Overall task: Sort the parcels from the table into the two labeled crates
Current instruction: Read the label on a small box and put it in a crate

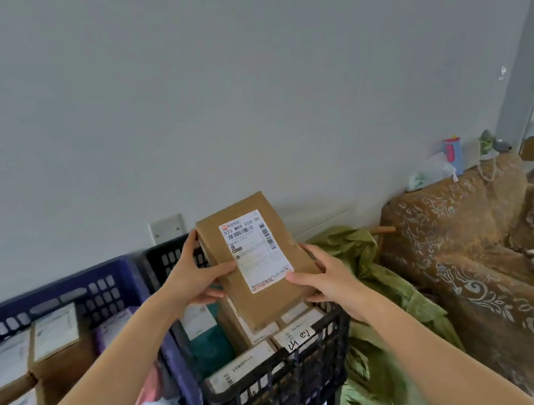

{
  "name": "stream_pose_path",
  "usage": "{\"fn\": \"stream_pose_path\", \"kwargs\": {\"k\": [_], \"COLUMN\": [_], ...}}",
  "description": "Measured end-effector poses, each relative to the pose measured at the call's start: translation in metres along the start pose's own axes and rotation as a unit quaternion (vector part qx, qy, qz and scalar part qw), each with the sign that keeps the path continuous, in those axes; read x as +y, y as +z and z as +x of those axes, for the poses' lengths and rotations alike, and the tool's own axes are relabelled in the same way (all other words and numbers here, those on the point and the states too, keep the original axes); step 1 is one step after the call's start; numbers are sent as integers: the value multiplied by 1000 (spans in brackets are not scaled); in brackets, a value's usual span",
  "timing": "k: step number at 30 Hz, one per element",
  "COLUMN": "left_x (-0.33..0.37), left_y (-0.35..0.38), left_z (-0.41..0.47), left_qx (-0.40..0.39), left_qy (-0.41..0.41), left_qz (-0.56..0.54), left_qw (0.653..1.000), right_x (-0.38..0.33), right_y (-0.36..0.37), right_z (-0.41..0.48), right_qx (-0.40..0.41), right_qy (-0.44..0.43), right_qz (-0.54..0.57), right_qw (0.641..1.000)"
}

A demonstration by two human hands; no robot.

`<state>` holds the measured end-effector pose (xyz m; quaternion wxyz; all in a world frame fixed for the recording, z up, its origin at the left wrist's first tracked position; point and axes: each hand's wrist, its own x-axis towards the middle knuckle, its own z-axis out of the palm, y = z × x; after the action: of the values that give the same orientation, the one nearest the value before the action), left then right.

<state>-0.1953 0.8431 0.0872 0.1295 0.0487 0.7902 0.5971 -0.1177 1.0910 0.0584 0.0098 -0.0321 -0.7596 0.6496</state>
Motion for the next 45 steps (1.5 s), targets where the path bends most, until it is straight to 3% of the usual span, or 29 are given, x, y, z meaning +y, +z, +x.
{"fn": "stream_pose_path", "kwargs": {"k": [4, 9, 18, 23, 27, 37, 41, 45], "left_x": [8, 13, -5, -23, -35, -79, -93, -100], "left_y": [1, 5, -7, -14, -28, -41, -44, -40], "left_z": [19, 38, 75, 99, 123, 156, 163, 172], "left_qx": [15, 117, 294, 271, 285, 230, 198, 183], "left_qy": [-27, -22, -51, -73, -104, -195, -221, -258], "left_qz": [-17, -31, -71, -62, -18, 35, 135, 160], "left_qw": [999, 992, 952, 958, 953, 953, 945, 935], "right_x": [-6, -5, -1, 3, 19, 57, 74, 90], "right_y": [-20, -23, -4, 13, 31, 63, 76, 86], "right_z": [50, 109, 202, 243, 275, 320, 327, 334], "right_qx": [-59, -92, -9, 3, -38, -109, -136, -144], "right_qy": [-3, -36, -94, -66, -40, 37, 64, 78], "right_qz": [-6, -22, 4, 43, 45, -10, -23, -64], "right_qw": [998, 995, 995, 997, 998, 993, 988, 984]}}
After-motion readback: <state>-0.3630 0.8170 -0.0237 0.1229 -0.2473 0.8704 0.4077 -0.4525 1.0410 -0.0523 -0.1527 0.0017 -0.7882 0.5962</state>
